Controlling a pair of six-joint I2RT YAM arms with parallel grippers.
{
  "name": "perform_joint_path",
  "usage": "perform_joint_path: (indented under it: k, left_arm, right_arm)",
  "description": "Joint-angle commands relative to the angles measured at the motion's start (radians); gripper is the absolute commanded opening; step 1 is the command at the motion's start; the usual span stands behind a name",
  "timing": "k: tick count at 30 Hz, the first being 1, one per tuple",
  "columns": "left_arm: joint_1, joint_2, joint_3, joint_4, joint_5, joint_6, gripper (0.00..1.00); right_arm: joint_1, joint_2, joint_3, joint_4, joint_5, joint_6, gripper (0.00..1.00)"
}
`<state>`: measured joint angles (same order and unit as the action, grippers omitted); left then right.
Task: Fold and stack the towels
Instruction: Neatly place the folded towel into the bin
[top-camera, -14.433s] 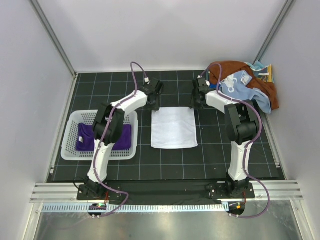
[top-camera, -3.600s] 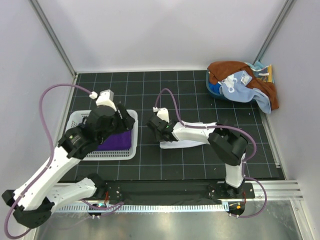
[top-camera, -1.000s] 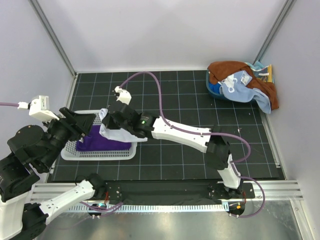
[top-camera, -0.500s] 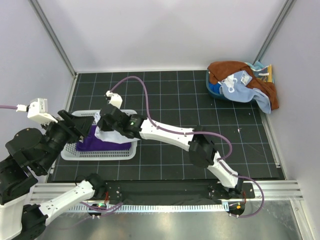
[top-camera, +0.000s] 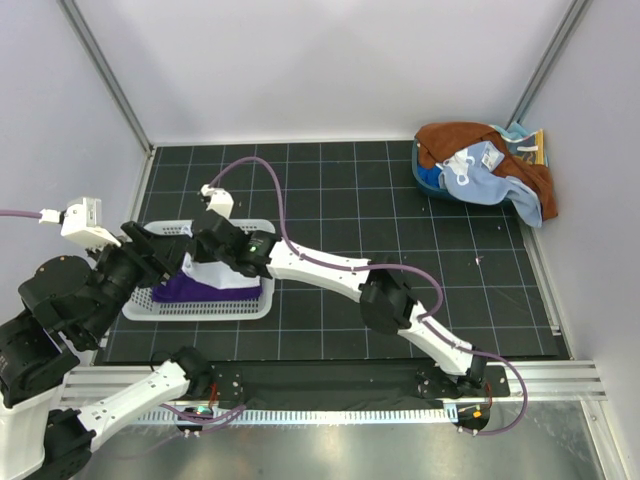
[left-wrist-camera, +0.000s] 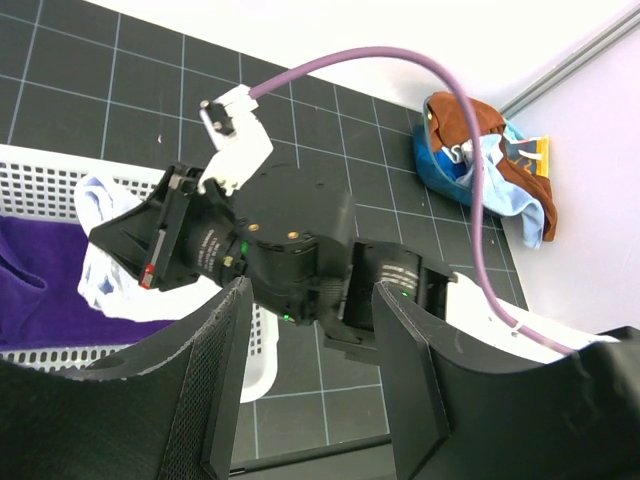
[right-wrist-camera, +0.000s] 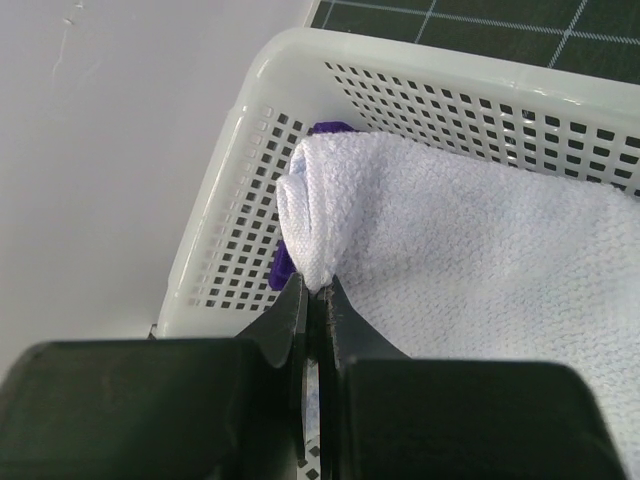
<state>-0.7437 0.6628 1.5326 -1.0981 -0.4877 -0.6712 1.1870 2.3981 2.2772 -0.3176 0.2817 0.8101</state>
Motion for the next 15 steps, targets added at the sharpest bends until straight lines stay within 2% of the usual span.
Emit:
perform_joint_path:
  k: [1, 12, 15]
  left_arm:
    - [0.004, 0.0, -0.008, 0.012, -0.006, 0.021, 0.55]
    - [0.006, 0.003, -0.014, 0.014, -0.006, 0.021, 0.56]
    - [0.004, 0.004, -0.019, 0.015, -0.006, 0.019, 0.56]
  right_arm:
    - [-0.004, 0.024, 0.065, 0.025, -0.001, -0.009, 0.01]
    - [-0.01, 0.082, 0.1, 0.04, -0.048, -0.012, 0.01]
    - [-0.01, 0.093, 0.107, 0.058, -0.082, -0.022, 0.08]
